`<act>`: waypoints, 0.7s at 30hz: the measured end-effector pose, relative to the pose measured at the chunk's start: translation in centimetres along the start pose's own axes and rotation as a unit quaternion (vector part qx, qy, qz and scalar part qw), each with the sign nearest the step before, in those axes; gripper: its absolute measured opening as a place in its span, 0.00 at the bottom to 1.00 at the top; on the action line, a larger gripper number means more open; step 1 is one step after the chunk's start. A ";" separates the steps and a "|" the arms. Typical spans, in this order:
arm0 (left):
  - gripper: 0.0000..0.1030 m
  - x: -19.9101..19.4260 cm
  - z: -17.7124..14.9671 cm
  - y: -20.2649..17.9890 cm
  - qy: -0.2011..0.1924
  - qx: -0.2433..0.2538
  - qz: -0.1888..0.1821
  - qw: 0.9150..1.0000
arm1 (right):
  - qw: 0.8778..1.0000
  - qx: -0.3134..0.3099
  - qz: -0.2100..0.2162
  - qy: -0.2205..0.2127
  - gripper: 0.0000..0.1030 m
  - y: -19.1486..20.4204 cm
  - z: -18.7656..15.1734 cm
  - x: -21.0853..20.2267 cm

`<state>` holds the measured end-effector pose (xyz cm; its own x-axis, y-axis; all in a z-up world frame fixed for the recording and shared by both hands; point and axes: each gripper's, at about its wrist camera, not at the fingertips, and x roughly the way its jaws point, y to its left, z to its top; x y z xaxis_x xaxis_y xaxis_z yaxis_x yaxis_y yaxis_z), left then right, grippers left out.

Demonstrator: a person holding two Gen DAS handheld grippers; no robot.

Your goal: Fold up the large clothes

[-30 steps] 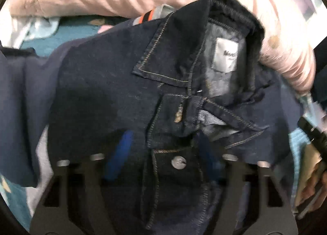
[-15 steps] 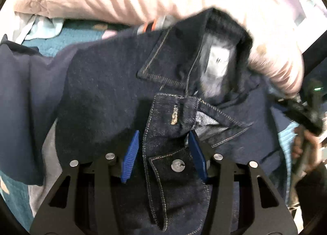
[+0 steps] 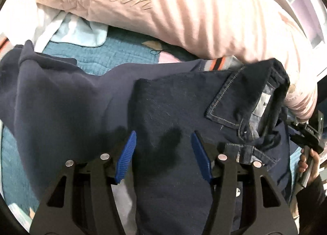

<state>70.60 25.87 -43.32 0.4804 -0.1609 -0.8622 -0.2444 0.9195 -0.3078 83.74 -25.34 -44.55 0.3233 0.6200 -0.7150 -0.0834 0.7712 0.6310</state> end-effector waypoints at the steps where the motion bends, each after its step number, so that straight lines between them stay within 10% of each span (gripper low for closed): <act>1: 0.56 0.3 0.2 0.2 0.009 0.000 0.000 1.000 | 1.000 -0.002 -0.002 0.005 0.39 -0.1 0.1 0.2; 7: 0.62 1.4 1.5 1.4 0.030 -0.010 -0.019 0.999 | 0.999 -0.004 -0.032 0.022 0.36 -0.5 0.5 1.7; 11: 0.63 2.2 2.4 2.2 0.031 -0.030 -0.025 0.999 | 0.999 -0.018 -0.042 -0.003 0.14 -0.3 0.3 1.2; 19: 0.63 3.9 5.4 1.8 0.018 -0.023 -0.010 1.000 | 0.999 -0.024 -0.024 -0.016 0.12 0.6 0.2 0.2; 21: 0.33 4.2 5.9 1.2 0.015 -0.008 0.002 1.000 | 0.999 -0.021 -0.025 -0.016 0.12 0.4 0.2 0.4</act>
<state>77.27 28.41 -44.95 0.4537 -0.1684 -0.8751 -0.2593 0.9146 -0.3104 83.99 -24.76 -44.52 0.3589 0.5761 -0.7344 -0.1063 0.8069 0.5810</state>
